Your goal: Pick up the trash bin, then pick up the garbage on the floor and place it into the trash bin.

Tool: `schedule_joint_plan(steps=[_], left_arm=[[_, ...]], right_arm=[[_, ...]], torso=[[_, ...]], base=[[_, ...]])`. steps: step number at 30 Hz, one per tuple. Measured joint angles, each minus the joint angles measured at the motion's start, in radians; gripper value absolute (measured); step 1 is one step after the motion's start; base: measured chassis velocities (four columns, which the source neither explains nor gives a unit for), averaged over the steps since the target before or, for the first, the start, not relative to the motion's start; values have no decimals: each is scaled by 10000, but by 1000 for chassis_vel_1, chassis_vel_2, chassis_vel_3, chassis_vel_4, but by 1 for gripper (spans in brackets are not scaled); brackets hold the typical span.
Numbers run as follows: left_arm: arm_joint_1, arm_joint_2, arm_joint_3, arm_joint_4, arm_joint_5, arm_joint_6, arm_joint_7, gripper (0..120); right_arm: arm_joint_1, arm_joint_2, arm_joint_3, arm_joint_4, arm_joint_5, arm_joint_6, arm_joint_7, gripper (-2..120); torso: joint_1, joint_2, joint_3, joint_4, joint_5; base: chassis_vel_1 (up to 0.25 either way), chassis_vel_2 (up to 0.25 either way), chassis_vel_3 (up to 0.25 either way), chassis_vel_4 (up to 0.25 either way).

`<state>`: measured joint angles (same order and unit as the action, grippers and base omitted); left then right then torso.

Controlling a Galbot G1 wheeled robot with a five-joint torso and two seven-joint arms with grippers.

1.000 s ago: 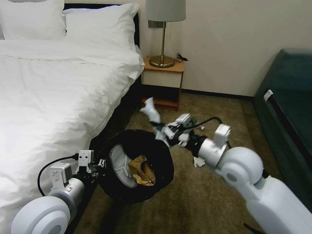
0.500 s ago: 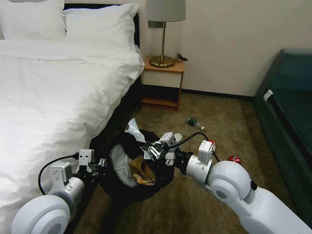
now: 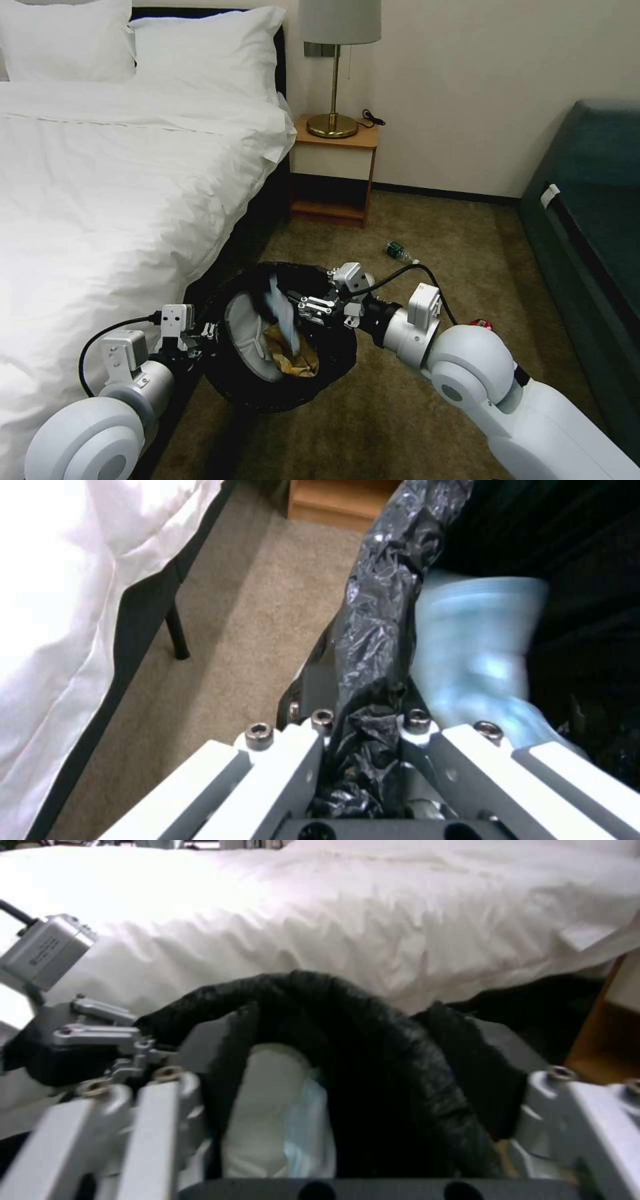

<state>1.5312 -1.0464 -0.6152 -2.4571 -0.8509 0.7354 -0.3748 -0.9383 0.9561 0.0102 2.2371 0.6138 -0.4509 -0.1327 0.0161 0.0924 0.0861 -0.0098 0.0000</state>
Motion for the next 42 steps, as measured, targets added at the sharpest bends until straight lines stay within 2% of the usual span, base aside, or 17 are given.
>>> schedule_joint_plan(steps=[2, 4, 5, 8, 15, 19, 20, 22, 28, 30, 33, 39, 42], left_arm=[[0, 5, -15, 0, -3, 0, 0, 2], [0, 6, -17, 0, -5, 0, 0, 2], [-2, 6, -23, 0, -9, 0, 0, 2], [-11, 6, -26, 0, -13, 0, 1, 2], [-2, -17, -59, 0, -16, 0, 2, 2], [41, -57, -180, -39, -13, 0, 2, 2], [41, -57, -180, -39, -13, 0, 2, 2], [58, -60, -288, -115, -13, 1, 2, 2], [90, -109, -419, -170, -30, 0, -7, 2], [156, -197, -534, -215, -33, 0, -41, 2], [163, -234, -551, -231, -33, 0, -72, 2], [210, -324, -592, -279, -14, 0, -119, 2], [192, -313, -634, -285, -8, 0, -123, 2]], right_arm=[[-9, 8, 95, -98, -290, 183, -179, 85], [-11, 11, 111, -104, -314, 200, -192, 87], [-16, 16, 159, -106, -326, 216, -208, 96], [-29, 17, 218, -98, -325, 220, -229, 99], [-63, 103, 689, -116, -132, 230, 46, 100], [-265, 109, 1342, -371, -113, 530, 1110, 100], [-265, 109, 1342, -371, -113, 530, 1110, 100], [-845, -41, 2274, -578, -335, 937, 1824, 100], [-1805, -173, 3742, -586, -481, 1169, 1919, 100], [-2532, -89, 4728, -555, -481, 1369, 2056, 100], [-2771, -18, 5018, -531, -480, 1420, 2149, 100], [-3946, 448, 6093, -519, -976, 1725, 2324, 100], [-4980, 1075, 7049, -424, -1433, 2021, 2210, 100]], torso=[[0, 0, 0, 0, 0], [0, 0, 0, 0, 0], [0, 0, 0, 0, 0], [0, 0, 0, 0, 0], [0, 0, 0, 0, 0], [0, 0, 0, 2, 1], [0, 0, 0, 2, 1], [0, 0, 0, 1, 2], [0, 0, 0, -1, 3], [0, 0, 0, -1, 3], [0, 0, 0, -1, 2], [0, 0, 0, 1, 1], [0, 0, 0, -4, 2]], base=[[0, 0, 0, 0], [0, 0, 0, 0], [0, 0, 0, 0], [0, 0, 0, 0], [0, 0, 0, 0], [0, 0, 0, 0], [0, 0, 0, 0], [0, 0, 0, 0], [0, 0, 0, 0], [0, 0, 0, 0], [0, 0, 0, 0], [0, 0, 0, 0], [0, 0, 0, 0]])
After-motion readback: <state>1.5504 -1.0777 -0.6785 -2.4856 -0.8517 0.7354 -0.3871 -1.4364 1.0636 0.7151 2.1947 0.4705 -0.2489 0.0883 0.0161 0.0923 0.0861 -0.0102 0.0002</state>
